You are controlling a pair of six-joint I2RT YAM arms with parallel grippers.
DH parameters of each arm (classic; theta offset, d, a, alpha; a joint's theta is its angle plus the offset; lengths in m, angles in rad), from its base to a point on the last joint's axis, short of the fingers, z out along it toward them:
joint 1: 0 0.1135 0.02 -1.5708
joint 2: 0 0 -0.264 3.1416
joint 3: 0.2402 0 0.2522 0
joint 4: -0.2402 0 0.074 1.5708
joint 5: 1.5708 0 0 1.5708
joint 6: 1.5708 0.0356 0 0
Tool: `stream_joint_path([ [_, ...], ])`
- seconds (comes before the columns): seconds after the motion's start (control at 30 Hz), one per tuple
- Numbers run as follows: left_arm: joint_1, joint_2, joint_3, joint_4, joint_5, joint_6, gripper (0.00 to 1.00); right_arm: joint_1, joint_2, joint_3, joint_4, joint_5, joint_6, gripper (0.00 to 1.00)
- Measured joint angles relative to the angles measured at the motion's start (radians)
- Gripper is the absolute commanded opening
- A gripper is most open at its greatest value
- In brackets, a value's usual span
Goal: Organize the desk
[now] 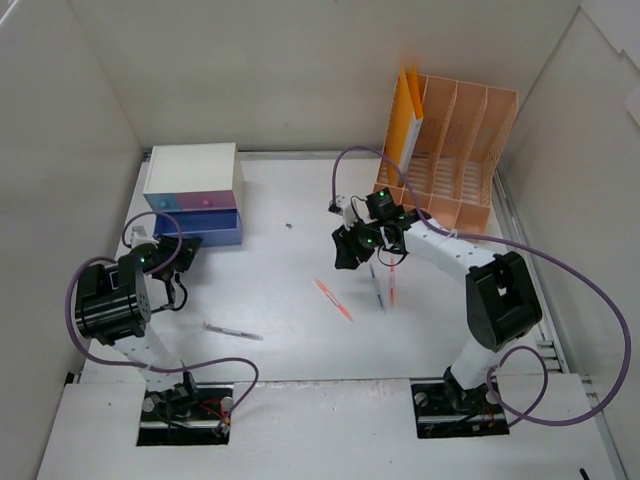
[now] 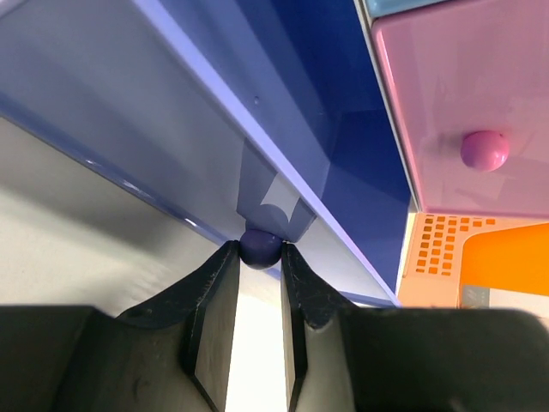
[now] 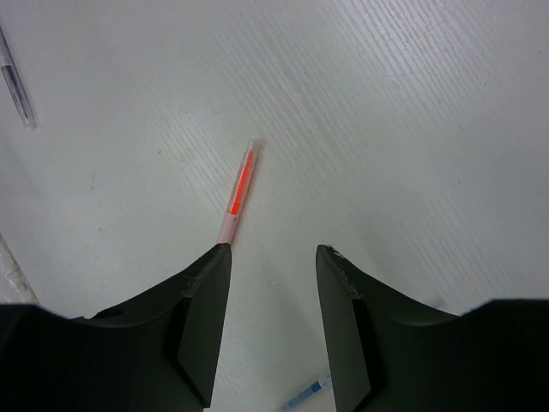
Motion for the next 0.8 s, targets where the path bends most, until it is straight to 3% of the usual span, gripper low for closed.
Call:
stream_joint_path([
  [0.07, 0.000, -0.017, -0.002, -0.028, -0.002, 0.009, 0.12, 0.000, 0.000, 0.000, 0.000, 0.000, -0.002, 0.46],
  [0.1, 0.000, -0.027, -0.002, -0.047, -0.003, 0.015, 0.29, 0.000, 0.000, 0.000, 0.000, 0.000, -0.003, 0.47],
  [0.2, 0.000, -0.066, 0.000, -0.124, -0.003, 0.037, 0.53, 0.000, 0.000, 0.000, 0.000, 0.000, -0.006, 0.54],
  [0.33, 0.000, -0.145, 0.018, -0.280, -0.006, 0.075, 0.68, 0.000, 0.000, 0.000, 0.000, 0.000, -0.007, 0.61],
  [0.47, 0.000, -0.275, 0.061, -0.466, -0.026, 0.141, 0.69, 0.000, 0.000, -0.001, 0.000, -0.001, -0.008, 0.63],
  [0.6, -0.003, -0.399, 0.186, -0.706, -0.047, 0.241, 0.57, 0.000, 0.000, -0.002, 0.000, 0.001, -0.016, 0.56],
  [0.7, -0.055, -0.415, 0.406, -1.049, -0.138, 0.318, 0.49, 0.017, -0.015, -0.022, 0.005, 0.049, -0.071, 0.32],
  [0.73, -0.087, -0.421, 0.457, -1.131, -0.173, 0.339, 0.45, 0.031, -0.027, -0.033, 0.005, 0.073, -0.092, 0.17],
  [0.77, -0.125, -0.437, 0.487, -1.198, -0.200, 0.353, 0.35, 0.050, -0.039, -0.041, 0.003, 0.090, -0.112, 0.13],
  [0.8, -0.171, -0.462, 0.495, -1.260, -0.224, 0.358, 0.31, 0.072, -0.049, -0.045, 0.000, 0.103, -0.124, 0.11],
])
